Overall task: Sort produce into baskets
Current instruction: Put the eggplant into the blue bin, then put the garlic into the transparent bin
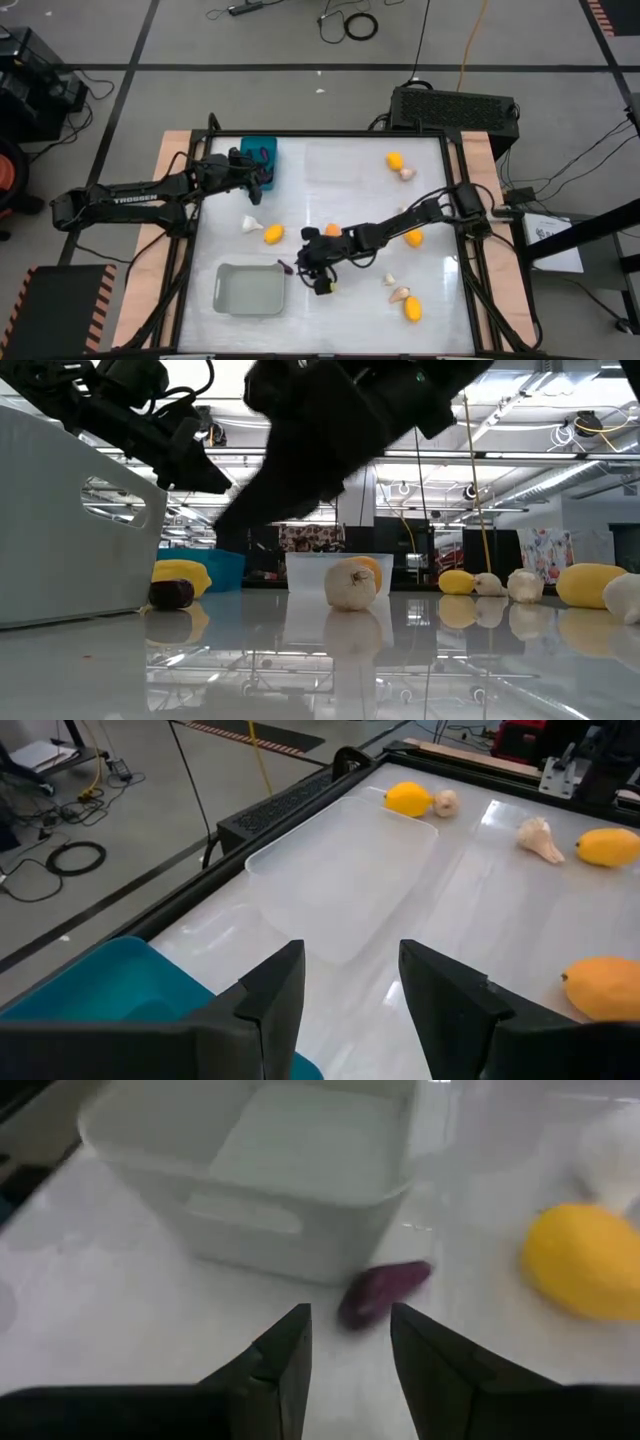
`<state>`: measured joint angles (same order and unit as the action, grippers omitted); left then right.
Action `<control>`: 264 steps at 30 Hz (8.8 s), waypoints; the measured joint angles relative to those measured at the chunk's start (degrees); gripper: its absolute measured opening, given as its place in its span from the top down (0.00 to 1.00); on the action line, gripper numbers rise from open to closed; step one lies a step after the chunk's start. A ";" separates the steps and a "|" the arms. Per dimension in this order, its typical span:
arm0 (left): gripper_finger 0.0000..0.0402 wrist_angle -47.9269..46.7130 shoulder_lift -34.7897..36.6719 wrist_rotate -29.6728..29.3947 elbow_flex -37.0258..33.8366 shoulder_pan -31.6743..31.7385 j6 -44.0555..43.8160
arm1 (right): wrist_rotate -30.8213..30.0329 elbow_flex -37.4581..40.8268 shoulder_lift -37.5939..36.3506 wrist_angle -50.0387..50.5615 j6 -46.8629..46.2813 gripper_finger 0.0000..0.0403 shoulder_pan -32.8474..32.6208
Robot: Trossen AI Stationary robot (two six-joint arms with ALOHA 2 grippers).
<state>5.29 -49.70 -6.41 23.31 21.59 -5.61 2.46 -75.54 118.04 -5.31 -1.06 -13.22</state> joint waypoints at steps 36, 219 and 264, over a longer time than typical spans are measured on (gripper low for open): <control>0.57 0.25 -0.01 0.17 0.00 -0.75 0.53 | -8.55 -0.03 10.70 -16.77 -4.38 0.33 0.22; 0.57 12.32 -3.20 -26.27 -0.04 -0.58 -1.42 | -16.09 27.96 -37.24 -0.53 -17.80 0.66 29.70; 0.57 6.58 -3.04 17.29 0.90 -1.09 4.20 | 3.51 13.76 -24.77 28.17 -13.05 0.33 16.48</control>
<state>11.87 -52.75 10.88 24.21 20.51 -1.41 5.96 -61.78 93.27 22.86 -14.11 3.26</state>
